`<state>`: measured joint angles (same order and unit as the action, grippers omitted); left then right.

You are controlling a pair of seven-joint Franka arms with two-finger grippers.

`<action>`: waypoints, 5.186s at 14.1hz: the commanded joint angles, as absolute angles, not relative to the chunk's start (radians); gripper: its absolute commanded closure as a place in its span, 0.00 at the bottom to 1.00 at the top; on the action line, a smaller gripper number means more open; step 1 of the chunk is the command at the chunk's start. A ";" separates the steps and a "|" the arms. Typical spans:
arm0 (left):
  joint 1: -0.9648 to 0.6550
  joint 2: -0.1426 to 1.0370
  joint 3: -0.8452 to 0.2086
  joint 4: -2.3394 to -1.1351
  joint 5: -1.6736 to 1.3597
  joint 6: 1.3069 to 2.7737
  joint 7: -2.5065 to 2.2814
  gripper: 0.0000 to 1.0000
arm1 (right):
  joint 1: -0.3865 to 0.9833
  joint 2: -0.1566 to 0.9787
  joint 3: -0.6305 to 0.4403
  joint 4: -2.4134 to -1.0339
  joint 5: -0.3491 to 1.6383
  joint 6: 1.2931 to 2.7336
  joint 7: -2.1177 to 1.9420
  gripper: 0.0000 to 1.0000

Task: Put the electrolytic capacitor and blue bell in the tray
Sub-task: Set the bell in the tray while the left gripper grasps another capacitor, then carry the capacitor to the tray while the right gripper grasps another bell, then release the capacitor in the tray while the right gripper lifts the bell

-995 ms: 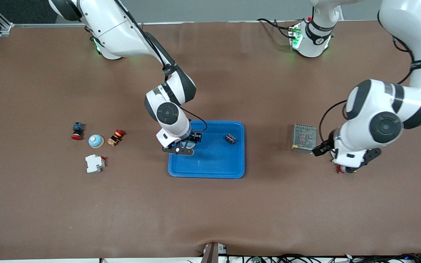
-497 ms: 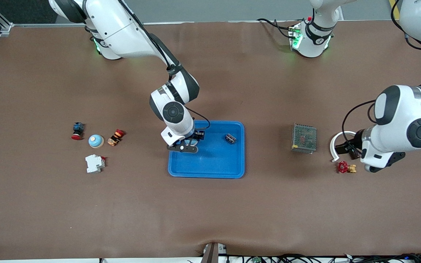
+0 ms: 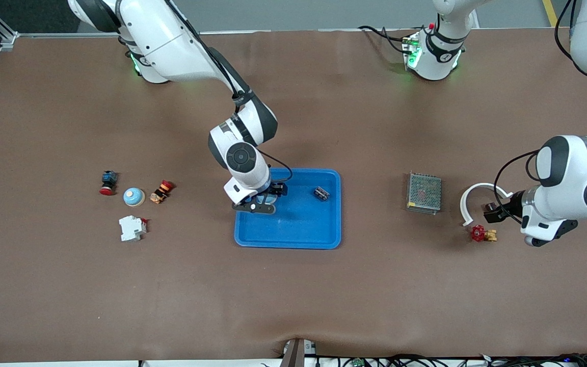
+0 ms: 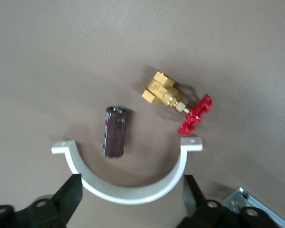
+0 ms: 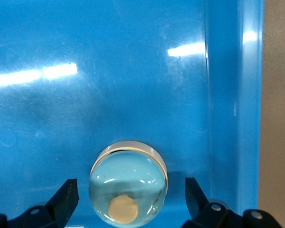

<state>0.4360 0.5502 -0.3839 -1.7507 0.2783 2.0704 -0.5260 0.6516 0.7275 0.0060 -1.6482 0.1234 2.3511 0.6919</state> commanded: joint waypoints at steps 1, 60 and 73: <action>0.465 0.575 -0.391 -1.756 0.305 2.114 -0.493 0.12 | 0.653 0.695 0.002 -1.651 0.127 2.324 0.677 0.00; -0.250 0.936 -0.483 -1.370 0.259 2.394 -1.508 1.00 | -0.029 0.400 -0.005 -2.210 -0.057 2.542 -0.801 0.00; -0.175 0.792 -0.485 -1.368 0.268 2.235 -1.459 0.00 | -0.048 0.428 -0.003 -2.224 -0.057 2.588 -0.836 0.00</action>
